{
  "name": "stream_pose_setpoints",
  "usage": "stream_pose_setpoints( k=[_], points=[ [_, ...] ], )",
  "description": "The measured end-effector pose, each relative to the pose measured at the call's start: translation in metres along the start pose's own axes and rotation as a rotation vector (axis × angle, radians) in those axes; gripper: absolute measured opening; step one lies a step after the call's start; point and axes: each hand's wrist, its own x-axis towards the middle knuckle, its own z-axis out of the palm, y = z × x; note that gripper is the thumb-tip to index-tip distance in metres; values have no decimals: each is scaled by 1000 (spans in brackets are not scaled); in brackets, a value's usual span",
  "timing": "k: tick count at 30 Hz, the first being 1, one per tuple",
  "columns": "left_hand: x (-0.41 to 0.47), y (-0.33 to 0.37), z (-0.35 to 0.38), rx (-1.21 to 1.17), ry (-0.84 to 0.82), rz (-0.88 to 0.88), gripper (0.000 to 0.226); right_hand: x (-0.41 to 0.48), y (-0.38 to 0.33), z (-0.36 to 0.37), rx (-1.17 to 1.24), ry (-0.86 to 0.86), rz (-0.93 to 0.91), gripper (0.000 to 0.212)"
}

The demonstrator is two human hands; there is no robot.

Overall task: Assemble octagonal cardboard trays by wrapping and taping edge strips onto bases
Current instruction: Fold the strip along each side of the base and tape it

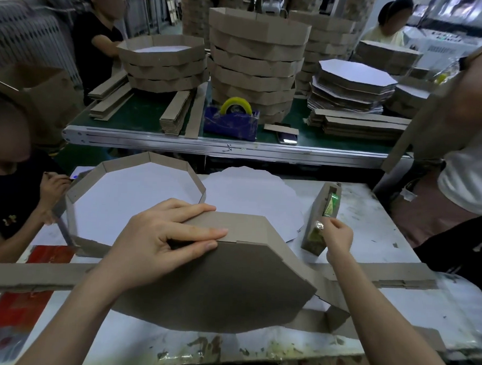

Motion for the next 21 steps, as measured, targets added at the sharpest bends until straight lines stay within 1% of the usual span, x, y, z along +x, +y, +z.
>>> stream_pose_setpoints(
  k=[2, 4, 8, 11, 14, 16, 19, 21],
  points=[
    [-1, 1, 0, -5, 1, -9, 30, -20, -23, 2, 220, -118, 34, 15],
    [-1, 4, -1, 3, 12, -20, 30, -49, -45, 2, 300, -262, -47, 11],
    [2, 11, -4, 98, 29, 50, 28, -117, -80, -6, 220, -538, -415, 16],
    [0, 12, -6, -14, 0, 22, 28, -153, -102, -14, 70, -680, -769, 18],
    [0, 14, -2, -22, 13, 6, 26, -179, -119, -18, -25, -737, -995, 17],
    [0, 15, 1, -33, 35, -17, 25, -190, -125, -20, -69, -713, -1132, 14],
    [-1, 13, 0, -156, 33, -81, 16, -198, -127, -23, -132, -674, -1290, 11],
    [0, 12, -3, -245, 1, -127, 24, -200, -124, -24, -204, -666, -1372, 14]
  ],
)
